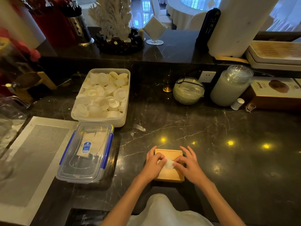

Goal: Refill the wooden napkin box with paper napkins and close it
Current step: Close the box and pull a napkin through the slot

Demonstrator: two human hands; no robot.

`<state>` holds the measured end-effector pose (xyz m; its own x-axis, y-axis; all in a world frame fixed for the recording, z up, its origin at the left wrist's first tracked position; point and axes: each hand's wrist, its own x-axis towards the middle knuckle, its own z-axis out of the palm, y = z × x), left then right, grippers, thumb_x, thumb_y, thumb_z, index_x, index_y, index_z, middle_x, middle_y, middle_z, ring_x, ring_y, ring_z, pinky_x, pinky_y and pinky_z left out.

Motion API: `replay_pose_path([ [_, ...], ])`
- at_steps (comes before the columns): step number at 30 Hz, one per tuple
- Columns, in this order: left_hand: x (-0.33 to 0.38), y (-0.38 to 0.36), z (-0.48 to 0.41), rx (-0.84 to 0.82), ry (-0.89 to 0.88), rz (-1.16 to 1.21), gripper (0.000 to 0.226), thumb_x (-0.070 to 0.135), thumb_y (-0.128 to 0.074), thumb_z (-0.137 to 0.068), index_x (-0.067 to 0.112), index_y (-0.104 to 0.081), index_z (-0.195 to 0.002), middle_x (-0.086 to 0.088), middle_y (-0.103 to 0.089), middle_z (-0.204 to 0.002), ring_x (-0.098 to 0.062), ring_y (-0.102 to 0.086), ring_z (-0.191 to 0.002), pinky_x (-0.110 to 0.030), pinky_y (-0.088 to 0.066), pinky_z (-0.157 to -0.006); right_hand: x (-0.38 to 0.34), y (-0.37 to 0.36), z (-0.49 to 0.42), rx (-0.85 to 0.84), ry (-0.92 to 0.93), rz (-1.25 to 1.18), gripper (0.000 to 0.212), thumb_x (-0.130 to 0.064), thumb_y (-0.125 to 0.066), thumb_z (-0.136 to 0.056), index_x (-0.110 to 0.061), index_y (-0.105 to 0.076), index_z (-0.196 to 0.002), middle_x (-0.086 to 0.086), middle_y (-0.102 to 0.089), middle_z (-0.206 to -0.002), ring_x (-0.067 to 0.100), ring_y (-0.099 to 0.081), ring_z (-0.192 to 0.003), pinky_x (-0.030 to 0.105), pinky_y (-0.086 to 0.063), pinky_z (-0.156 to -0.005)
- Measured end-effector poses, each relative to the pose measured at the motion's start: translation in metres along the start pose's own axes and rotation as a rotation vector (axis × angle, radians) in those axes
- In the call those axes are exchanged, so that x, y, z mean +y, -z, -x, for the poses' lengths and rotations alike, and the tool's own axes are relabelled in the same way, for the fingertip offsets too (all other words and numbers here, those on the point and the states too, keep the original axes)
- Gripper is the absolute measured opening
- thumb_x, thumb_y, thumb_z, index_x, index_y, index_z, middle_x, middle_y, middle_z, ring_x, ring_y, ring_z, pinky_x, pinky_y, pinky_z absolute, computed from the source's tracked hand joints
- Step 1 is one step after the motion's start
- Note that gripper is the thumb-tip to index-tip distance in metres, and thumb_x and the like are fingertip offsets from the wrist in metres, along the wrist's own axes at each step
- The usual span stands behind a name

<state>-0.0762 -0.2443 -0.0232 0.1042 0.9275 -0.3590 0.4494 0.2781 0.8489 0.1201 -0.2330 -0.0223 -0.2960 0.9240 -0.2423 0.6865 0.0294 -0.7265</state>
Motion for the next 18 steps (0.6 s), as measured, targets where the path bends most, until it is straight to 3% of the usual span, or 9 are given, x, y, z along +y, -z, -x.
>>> replay_pose_path([
  [5, -0.010, 0.004, 0.004, -0.059, -0.012, 0.039, 0.014, 0.037, -0.054, -0.095, 0.026, -0.063, -0.093, 0.007, -0.012, -0.162, -0.017, -0.008, -0.148, -0.047, -0.015, -0.118, 0.003, -0.003, -0.001, -0.004, -0.014, -0.123, 0.007, -0.036, -0.065, -0.090, -0.033, -0.070, -0.087, -0.017, -0.026, -0.154, 0.009, -0.013, -0.145, 0.051, -0.020, -0.119],
  [8, -0.007, 0.002, 0.002, -0.023, -0.002, 0.034, 0.014, 0.034, -0.054, -0.095, 0.024, -0.062, -0.090, 0.004, -0.015, -0.161, -0.017, -0.011, -0.148, -0.044, -0.016, -0.117, 0.004, -0.008, 0.002, 0.038, 0.006, -0.125, 0.005, -0.035, -0.064, -0.090, -0.034, -0.068, -0.087, -0.021, -0.023, -0.153, 0.004, -0.003, -0.144, 0.049, -0.009, -0.118],
  [12, 0.002, -0.004, -0.003, 0.012, -0.008, 0.046, 0.015, 0.031, -0.054, -0.095, 0.031, -0.057, -0.081, 0.001, -0.020, -0.158, -0.016, -0.012, -0.148, -0.043, -0.019, -0.115, 0.001, -0.007, 0.002, 0.029, 0.034, -0.082, 0.011, -0.044, -0.062, -0.090, -0.035, -0.069, -0.091, -0.017, -0.019, -0.158, 0.007, 0.004, -0.148, 0.045, -0.005, -0.115],
  [18, -0.005, -0.003, 0.000, 0.011, -0.033, 0.084, 0.010, 0.036, -0.056, -0.095, 0.034, -0.064, -0.089, 0.008, -0.018, -0.157, -0.004, -0.014, -0.140, -0.038, -0.019, -0.113, 0.008, -0.007, -0.001, 0.093, -0.022, -0.145, 0.011, -0.037, -0.065, -0.090, -0.031, -0.071, -0.082, -0.020, -0.030, -0.150, 0.009, -0.012, -0.146, 0.048, -0.015, -0.117],
])
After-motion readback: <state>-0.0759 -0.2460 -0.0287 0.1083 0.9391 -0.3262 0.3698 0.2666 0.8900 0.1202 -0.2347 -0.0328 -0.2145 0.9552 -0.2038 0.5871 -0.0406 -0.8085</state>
